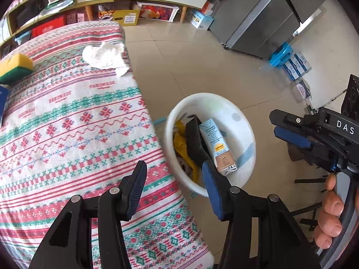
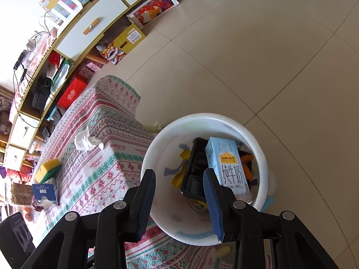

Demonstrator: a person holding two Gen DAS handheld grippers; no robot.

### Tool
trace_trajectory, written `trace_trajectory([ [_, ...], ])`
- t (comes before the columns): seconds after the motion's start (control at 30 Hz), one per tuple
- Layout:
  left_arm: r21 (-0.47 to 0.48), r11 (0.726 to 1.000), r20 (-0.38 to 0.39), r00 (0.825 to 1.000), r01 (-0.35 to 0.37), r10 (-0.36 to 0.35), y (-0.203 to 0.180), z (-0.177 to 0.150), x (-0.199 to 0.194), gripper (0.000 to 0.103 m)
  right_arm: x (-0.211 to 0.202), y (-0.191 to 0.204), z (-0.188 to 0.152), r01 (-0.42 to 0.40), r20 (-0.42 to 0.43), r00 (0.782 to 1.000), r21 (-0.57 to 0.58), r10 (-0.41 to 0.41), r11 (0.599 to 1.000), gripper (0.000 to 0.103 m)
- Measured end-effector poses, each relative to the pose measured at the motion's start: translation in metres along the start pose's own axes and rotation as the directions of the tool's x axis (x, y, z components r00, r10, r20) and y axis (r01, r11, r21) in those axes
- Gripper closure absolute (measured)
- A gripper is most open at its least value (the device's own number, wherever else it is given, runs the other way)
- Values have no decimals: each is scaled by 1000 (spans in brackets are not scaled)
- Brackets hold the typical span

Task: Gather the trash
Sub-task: 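Drop the milk carton into the bin with the left tool while the right tool drops the peel, then grasp the blue tissue box with the left tool while the right tool grasps the white tissue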

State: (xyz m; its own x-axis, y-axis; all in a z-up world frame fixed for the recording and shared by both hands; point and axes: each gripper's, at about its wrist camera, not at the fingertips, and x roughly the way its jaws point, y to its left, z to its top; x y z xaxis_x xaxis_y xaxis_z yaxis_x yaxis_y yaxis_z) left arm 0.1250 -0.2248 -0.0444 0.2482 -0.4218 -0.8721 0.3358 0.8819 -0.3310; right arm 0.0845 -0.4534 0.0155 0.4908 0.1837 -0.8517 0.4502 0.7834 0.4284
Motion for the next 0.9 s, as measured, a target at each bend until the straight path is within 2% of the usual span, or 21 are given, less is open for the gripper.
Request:
trace_trajectory([
  [0.13,-35,998,18,998,-53,54,32,-3,-19,49,5,11,-1,18,-6,1000,-25,-18,1000,58],
  [0.27,-114,991,35,996,-75,79,77,-8,-40,49,11,28,-5,35,-16,999,-76,-36,996,53],
  [0.53,-201,959,51,976,-197,211,181,-16,-92,49,26,68,-16,79,-24,996,-206,-85,975,43],
  [0.63,-288,942,64,978,-174,200,226,-17,-111,48,35,86,-22,80,-36,995,-264,-93,961,41],
  [0.73,-391,914,102,981,-113,165,264,-17,-123,47,45,103,-27,81,-42,994,-312,-99,947,40],
  [0.9,-484,874,172,974,-47,148,304,-14,-123,46,64,129,-30,79,-53,993,-377,-107,923,40],
])
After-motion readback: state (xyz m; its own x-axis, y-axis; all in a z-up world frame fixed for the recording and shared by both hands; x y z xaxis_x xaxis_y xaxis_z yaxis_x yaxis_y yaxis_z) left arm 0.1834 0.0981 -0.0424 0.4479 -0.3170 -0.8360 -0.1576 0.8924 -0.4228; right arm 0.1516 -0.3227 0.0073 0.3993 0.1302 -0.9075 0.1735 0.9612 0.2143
